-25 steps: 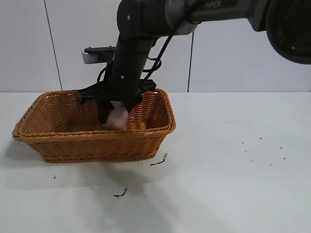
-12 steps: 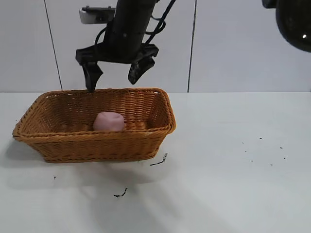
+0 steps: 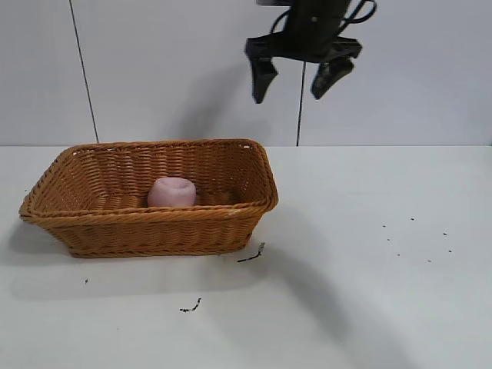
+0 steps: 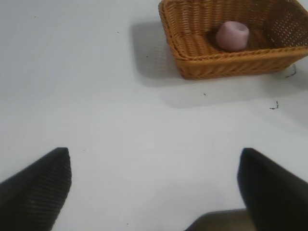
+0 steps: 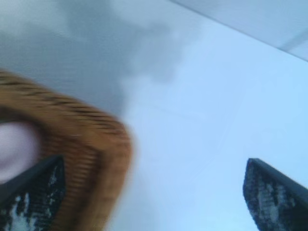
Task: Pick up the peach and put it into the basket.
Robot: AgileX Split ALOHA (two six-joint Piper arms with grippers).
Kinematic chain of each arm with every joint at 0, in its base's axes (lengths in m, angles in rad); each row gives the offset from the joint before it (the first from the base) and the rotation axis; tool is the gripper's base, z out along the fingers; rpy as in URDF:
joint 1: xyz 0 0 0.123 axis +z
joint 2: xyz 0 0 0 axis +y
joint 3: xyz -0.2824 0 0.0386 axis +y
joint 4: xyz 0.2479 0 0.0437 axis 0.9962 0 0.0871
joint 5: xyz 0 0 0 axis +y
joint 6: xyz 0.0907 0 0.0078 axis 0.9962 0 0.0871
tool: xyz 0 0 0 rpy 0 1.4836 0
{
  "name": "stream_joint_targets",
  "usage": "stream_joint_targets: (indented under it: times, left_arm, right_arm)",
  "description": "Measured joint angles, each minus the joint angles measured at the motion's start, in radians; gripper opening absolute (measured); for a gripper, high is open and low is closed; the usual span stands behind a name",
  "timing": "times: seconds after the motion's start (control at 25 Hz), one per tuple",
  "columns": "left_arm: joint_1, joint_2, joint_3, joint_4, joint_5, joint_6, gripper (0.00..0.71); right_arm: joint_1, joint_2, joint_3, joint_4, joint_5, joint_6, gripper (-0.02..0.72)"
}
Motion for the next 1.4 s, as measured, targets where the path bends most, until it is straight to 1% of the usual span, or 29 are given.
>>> stream_joint_targets:
  times: [0.08,0.24,0.36,0.48,0.64,0.76,0.96,1.16,1.24,1.4]
  left_arm:
    - [0.000,0.000,0.000,0.000,0.000,0.000,0.692]
    - [0.000,0.000,0.000,0.000,0.000,0.000,0.692]
    - [0.000,0.000,0.000,0.000,0.000,0.000,0.692]
    - [0.000,0.000,0.000,0.000,0.000,0.000,0.692]
    - [0.000,0.000,0.000,0.000,0.000,0.000,0.692]
    - [0.000,0.000,0.000,0.000,0.000,0.000,0.692]
    - [0.000,0.000,0.000,0.000,0.000,0.000,0.692]
    - [0.000,0.000,0.000,0.000,0.000,0.000,0.692]
    - [0.000,0.000,0.000,0.000,0.000,0.000,0.692]
    - [0.000,0.000,0.000,0.000,0.000,0.000,0.692]
  right_arm:
    - [-0.028,-0.004,0.005,-0.001,0.000,0.000,0.689]
    - [-0.047,-0.061,0.072,-0.001,0.001,0.000,0.689]
    - [-0.050,-0.131,0.159,-0.001,0.000,0.000,0.689]
    - [-0.051,-0.247,0.290,0.002,0.001,0.001,0.689]
    - [-0.051,-0.448,0.531,0.027,-0.001,0.005,0.689]
    - [-0.051,-0.646,0.733,0.040,-0.001,0.006,0.689]
    - [-0.051,-0.954,1.089,0.041,0.001,0.005,0.689]
    - [-0.051,-1.255,1.425,0.029,-0.001,0.001,0.689]
    - [-0.051,-1.367,1.541,0.028,-0.020,0.001,0.689]
    - [-0.051,-1.615,1.750,0.028,-0.114,0.001,0.689]
